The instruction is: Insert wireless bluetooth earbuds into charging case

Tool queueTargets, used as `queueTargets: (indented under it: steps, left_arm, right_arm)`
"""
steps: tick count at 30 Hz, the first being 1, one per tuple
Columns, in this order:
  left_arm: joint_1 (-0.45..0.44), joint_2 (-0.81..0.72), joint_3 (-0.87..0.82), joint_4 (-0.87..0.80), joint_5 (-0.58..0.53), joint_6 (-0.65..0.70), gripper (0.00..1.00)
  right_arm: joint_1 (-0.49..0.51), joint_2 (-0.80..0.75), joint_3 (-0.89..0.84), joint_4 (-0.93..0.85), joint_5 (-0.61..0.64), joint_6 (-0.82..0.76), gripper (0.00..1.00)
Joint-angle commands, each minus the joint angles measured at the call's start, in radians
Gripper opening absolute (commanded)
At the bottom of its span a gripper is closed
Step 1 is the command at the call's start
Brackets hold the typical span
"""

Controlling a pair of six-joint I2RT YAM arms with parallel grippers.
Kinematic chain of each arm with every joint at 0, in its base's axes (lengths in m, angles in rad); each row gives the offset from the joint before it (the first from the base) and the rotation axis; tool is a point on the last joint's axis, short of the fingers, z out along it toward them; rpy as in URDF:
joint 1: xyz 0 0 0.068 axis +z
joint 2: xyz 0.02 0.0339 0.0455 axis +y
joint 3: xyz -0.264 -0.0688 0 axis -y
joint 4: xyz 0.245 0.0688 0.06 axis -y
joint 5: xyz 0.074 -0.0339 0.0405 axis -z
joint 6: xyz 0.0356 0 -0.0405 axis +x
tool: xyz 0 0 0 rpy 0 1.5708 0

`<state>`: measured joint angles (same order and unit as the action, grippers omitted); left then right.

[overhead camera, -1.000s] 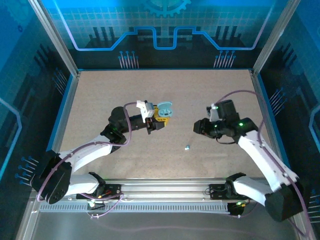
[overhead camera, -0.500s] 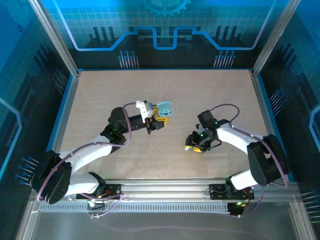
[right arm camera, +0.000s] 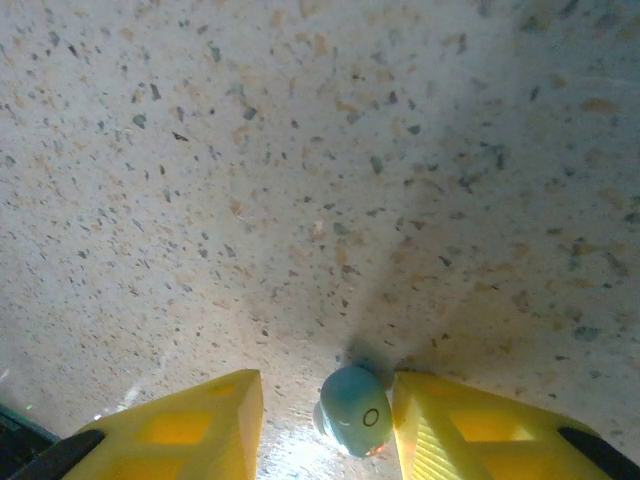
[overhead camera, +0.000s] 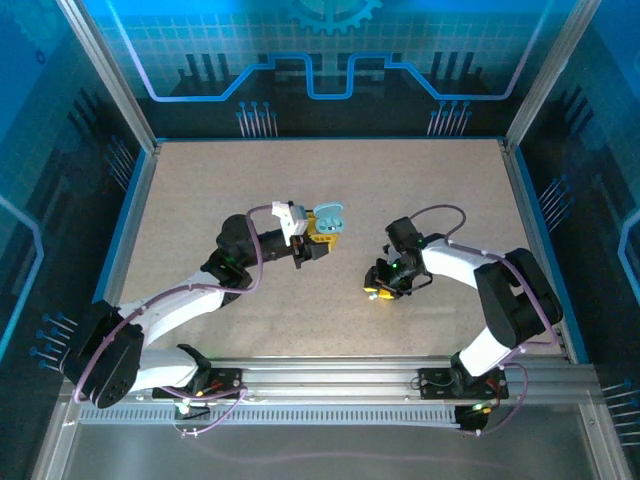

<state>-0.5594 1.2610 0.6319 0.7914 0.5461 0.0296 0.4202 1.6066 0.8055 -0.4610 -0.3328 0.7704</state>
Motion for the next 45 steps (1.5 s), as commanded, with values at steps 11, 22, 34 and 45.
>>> queueTargets:
  steps: [11,22,34,45]
  left_arm:
    - [-0.003,-0.018,0.006,0.015,0.002,0.019,0.35]
    - [-0.003,-0.022,0.002,0.015,-0.002,0.021,0.35]
    - [0.0,-0.05,-0.026,0.025,-0.047,0.036,0.35]
    - [0.011,-0.084,-0.05,0.028,-0.083,0.049,0.34]
  right_arm:
    - [0.047,0.055,0.067,0.013,-0.032,-0.025,0.37]
    - [0.084,0.081,0.127,-0.009,-0.038,-0.042,0.37]
    - [0.169,0.127,0.277,-0.247,0.204,-0.105,0.37]
    - [0.239,0.229,0.378,-0.345,0.28,-0.111,0.32]
